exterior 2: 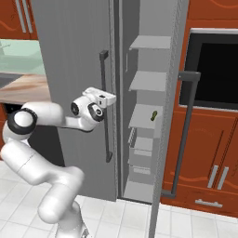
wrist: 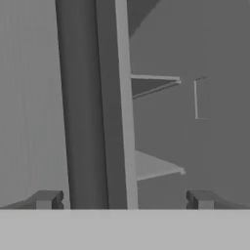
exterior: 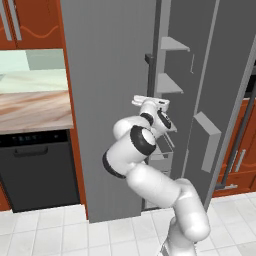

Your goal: Pick up the frozen chicken drumstick from the freezer, place it on any shelf in the fridge, and close the fridge and freezer doors when done.

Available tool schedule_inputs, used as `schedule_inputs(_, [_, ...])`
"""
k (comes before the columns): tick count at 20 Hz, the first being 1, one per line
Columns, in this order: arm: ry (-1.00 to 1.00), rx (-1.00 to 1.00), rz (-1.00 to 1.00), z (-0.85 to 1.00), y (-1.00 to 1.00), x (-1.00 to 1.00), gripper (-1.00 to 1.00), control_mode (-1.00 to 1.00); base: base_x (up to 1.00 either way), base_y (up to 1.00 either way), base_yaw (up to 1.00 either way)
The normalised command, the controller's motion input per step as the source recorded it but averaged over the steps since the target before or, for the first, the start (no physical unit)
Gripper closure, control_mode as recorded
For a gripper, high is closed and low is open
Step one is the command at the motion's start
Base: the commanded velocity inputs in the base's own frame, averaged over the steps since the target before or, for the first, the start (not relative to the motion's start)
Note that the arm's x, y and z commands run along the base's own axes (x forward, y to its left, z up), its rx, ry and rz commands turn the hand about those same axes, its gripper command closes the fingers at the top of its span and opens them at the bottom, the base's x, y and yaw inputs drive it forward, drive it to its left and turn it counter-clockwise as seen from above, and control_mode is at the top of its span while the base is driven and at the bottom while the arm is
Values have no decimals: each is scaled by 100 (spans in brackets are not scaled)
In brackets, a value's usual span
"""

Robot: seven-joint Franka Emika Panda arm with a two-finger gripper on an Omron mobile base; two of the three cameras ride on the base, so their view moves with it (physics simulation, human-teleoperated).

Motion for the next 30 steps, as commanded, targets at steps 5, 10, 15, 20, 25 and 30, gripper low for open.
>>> schedule_inputs(5, [0,-2,0,94,34,-29,-100,-100,0,0,0])
schedule_inputs(10, [4,-3,0,100,17,-77,-100,-100,0,0,0])
schedule_inputs(15, [9,-2,0,100,0,-100,-100,-100,0,0,0])
schedule_inputs(20, [13,-2,0,100,0,-100,-100,-100,0,0,0])
schedule_inputs(25, [15,-3,0,96,0,-100,-100,-100,0,0,0])
schedule_inputs(30, [37,-5,1,40,4,-100,-100,-100,0,0,0])
